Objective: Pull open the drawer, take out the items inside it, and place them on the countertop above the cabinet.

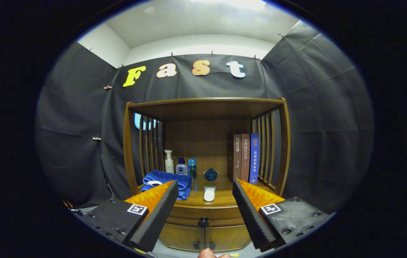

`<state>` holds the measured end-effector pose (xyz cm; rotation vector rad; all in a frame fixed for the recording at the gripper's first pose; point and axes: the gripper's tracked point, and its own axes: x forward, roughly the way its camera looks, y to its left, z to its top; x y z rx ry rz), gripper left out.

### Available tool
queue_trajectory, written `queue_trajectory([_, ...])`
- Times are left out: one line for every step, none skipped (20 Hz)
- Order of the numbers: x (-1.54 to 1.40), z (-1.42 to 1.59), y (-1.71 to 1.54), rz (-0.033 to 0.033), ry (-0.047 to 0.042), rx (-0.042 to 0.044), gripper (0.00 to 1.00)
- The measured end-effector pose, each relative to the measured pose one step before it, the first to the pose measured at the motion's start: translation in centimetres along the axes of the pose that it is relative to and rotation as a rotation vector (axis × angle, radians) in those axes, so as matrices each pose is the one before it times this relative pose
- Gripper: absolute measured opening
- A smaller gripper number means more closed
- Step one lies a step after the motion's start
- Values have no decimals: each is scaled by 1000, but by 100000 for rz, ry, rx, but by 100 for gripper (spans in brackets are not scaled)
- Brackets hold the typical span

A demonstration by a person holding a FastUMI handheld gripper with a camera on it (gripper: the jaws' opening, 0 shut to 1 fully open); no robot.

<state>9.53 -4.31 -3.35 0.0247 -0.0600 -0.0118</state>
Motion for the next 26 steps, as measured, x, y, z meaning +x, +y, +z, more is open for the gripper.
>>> queue_trajectory([-667,883,154,139,-365,31,99])
queue_trajectory([-562,885,-89,-203,-411,-445,99])
queue_trajectory([-529,845,-155,-564,-670,-479,99])
queue_trajectory([-477,772,-216,-546,107,-95,99])
queue_trajectory([-678,748,58,-222,239,69,98])
queue_trajectory([-579,625,65,194,-316,421,98])
queue_trajectory([-364,461,52,-31,112,481,98])
queue_trajectory([-533,415,-1,-16,-17,605,98])
queue_trajectory([-365,239,34,32,269,141,99])
queue_trajectory([-282,330,-81,-399,-438,-409,99])
queue_trajectory([-233,526,-68,-498,-831,-360,99])
queue_trajectory([-195,362,-86,-79,-443,-129,99])
queue_trajectory([-279,148,194,229,-366,7,99])
queue_trajectory([-112,149,70,-141,-8,-154,99])
queue_trajectory([-72,75,-43,-148,72,-378,99])
queue_trajectory([-69,90,114,269,-104,-96,98])
queue_trajectory([-78,59,114,-133,148,154,98])
queue_trajectory([-49,151,83,-58,-388,407,98])
queue_trajectory([-2,-4,141,50,-102,54,98])
queue_trajectory([-83,-123,77,-2,282,-284,98])
queue_trajectory([-67,-203,-16,67,380,-81,98])
queue_trajectory([-44,-143,-2,92,506,51,99])
queue_trajectory([13,-9,125,128,194,377,99])
queue_trajectory([8,6,-21,138,149,573,99])
queue_trajectory([95,53,36,-30,-137,407,99])
queue_trajectory([69,-4,-188,-396,24,186,99])
